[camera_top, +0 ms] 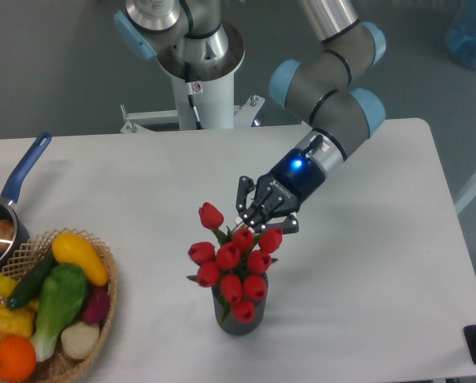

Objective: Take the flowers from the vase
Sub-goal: 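Lower the gripper around the tulip stems and close it, then lift the gripped tulip bunch up out of the black vase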

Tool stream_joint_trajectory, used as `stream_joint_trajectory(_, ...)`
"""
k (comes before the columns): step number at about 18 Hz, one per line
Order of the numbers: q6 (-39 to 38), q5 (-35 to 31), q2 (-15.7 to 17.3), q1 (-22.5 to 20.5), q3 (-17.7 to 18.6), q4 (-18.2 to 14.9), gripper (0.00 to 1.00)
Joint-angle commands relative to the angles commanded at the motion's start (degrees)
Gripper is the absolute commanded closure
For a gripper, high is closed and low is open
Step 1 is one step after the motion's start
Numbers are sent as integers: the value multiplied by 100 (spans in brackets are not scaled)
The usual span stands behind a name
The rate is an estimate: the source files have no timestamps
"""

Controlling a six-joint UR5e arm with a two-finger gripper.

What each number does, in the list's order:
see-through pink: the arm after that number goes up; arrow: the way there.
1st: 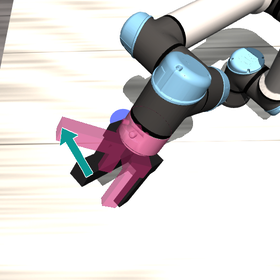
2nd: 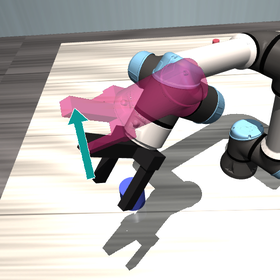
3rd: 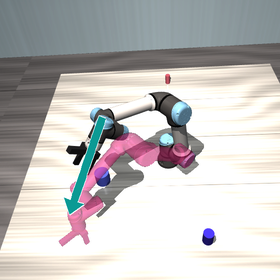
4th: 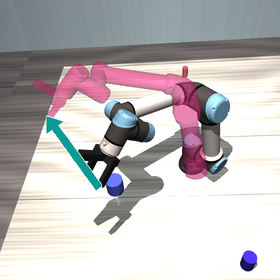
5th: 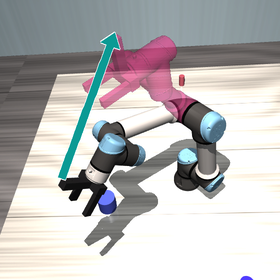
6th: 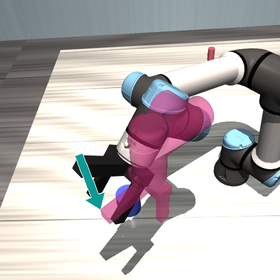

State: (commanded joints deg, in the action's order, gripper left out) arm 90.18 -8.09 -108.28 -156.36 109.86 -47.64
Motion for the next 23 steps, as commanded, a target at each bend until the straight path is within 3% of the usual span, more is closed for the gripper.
stream_joint_trajectory(23, -166, 799, 9, -149, -431, -17, 100)
